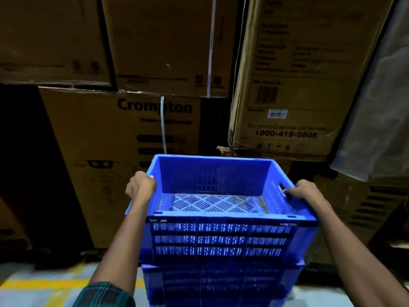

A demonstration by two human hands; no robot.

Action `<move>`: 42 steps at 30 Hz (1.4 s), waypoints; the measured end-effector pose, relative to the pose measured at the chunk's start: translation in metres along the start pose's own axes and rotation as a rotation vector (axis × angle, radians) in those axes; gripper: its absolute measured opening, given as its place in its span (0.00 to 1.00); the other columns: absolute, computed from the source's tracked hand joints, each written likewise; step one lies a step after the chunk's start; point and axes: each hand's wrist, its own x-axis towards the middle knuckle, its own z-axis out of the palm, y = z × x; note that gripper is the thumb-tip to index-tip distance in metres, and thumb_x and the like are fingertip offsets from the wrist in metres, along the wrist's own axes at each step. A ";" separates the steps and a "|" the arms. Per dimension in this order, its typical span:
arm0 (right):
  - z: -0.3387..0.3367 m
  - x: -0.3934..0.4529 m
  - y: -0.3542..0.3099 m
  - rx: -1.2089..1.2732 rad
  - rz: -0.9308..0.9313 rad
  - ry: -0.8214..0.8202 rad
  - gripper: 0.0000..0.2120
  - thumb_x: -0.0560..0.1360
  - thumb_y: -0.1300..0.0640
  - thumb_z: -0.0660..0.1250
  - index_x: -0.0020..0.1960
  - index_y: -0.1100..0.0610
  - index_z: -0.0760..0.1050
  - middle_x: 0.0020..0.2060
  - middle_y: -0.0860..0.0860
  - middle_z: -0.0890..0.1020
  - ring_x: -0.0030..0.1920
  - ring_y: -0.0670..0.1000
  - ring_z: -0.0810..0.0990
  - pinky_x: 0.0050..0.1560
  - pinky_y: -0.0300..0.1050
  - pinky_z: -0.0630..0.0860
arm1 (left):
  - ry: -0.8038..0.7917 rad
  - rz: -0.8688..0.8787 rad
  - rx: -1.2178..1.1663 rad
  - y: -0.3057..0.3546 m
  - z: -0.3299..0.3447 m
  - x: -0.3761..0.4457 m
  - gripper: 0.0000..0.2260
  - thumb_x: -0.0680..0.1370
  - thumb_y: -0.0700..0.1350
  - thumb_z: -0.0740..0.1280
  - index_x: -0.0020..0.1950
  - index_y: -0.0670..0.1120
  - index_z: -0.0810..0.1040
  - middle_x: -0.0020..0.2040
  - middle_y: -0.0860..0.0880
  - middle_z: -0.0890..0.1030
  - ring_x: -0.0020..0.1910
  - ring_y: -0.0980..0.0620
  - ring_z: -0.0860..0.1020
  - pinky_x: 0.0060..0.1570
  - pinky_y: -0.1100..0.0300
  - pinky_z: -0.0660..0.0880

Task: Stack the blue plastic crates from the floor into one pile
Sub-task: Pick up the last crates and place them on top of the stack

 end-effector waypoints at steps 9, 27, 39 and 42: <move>0.015 0.026 0.014 -0.029 0.067 -0.057 0.15 0.71 0.48 0.73 0.46 0.59 0.74 0.36 0.54 0.77 0.34 0.54 0.77 0.34 0.43 0.71 | -0.057 0.001 0.116 0.003 0.019 0.005 0.07 0.77 0.44 0.64 0.46 0.41 0.72 0.40 0.43 0.76 0.39 0.42 0.78 0.36 0.53 0.74; 0.000 0.048 0.011 -0.079 0.026 -0.093 0.13 0.69 0.51 0.71 0.44 0.59 0.74 0.39 0.57 0.80 0.39 0.57 0.80 0.43 0.49 0.78 | -0.020 -0.093 0.301 0.017 0.040 0.010 0.17 0.79 0.48 0.63 0.64 0.40 0.76 0.64 0.38 0.78 0.62 0.36 0.77 0.57 0.48 0.74; -0.003 0.008 0.018 0.052 -0.047 -0.123 0.11 0.75 0.57 0.68 0.53 0.63 0.74 0.57 0.66 0.79 0.57 0.64 0.80 0.58 0.57 0.78 | -0.121 -0.070 0.348 0.008 0.033 0.018 0.17 0.78 0.46 0.66 0.61 0.35 0.76 0.62 0.32 0.77 0.60 0.33 0.76 0.56 0.48 0.74; -0.005 0.005 0.010 -0.044 -0.019 -0.072 0.16 0.77 0.53 0.67 0.59 0.62 0.74 0.62 0.64 0.77 0.62 0.65 0.77 0.61 0.56 0.75 | -0.039 -0.054 0.364 0.005 0.038 0.013 0.18 0.79 0.49 0.65 0.61 0.37 0.76 0.61 0.34 0.78 0.60 0.33 0.76 0.55 0.47 0.74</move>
